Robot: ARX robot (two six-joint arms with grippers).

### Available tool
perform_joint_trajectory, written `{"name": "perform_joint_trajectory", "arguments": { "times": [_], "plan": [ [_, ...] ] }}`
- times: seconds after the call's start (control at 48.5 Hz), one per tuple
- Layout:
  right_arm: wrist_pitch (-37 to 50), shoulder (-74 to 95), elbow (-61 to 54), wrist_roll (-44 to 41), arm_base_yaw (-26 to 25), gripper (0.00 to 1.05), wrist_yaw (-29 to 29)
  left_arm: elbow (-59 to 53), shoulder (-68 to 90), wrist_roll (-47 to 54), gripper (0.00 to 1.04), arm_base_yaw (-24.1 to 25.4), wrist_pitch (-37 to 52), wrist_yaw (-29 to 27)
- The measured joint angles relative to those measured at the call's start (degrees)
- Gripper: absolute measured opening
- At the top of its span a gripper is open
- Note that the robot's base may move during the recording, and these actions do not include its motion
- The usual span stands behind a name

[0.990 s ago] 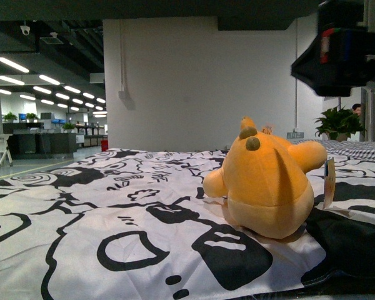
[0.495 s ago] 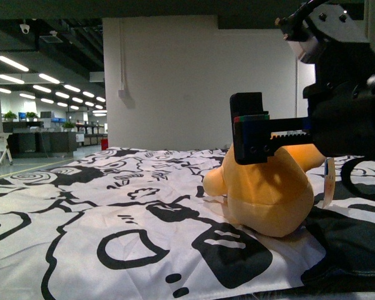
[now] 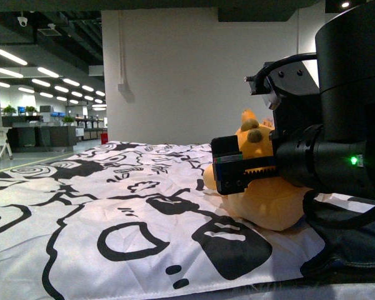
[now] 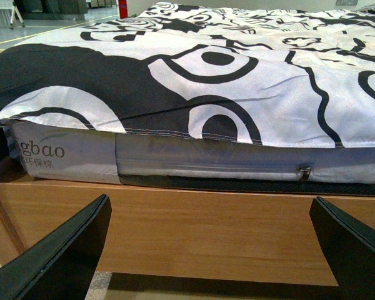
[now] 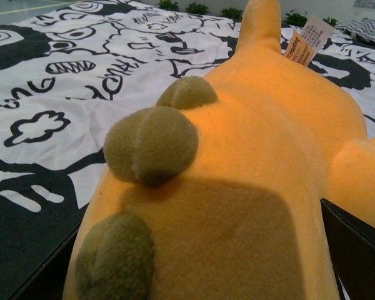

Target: Put away toys

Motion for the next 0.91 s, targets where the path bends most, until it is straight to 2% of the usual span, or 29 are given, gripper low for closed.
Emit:
{"name": "perform_joint_trajectory", "arguments": {
  "times": [0.433, 0.784, 0.908],
  "plan": [
    [0.48, 1.36, -0.13, 0.57, -0.26, 1.03, 1.31, 0.00, 0.00, 0.00, 0.99, 0.00, 0.00, 0.00],
    [0.00, -1.77, -1.31, 1.42, -2.54, 0.53, -0.24, 0.00, 0.00, 0.00, 0.99, 0.00, 0.00, 0.00],
    [-2.12, -6.91, -2.10, 3.67, -4.74, 0.32, -3.02, 0.00, 0.00, 0.00, 0.99, 0.00, 0.00, 0.00]
  ]
}}
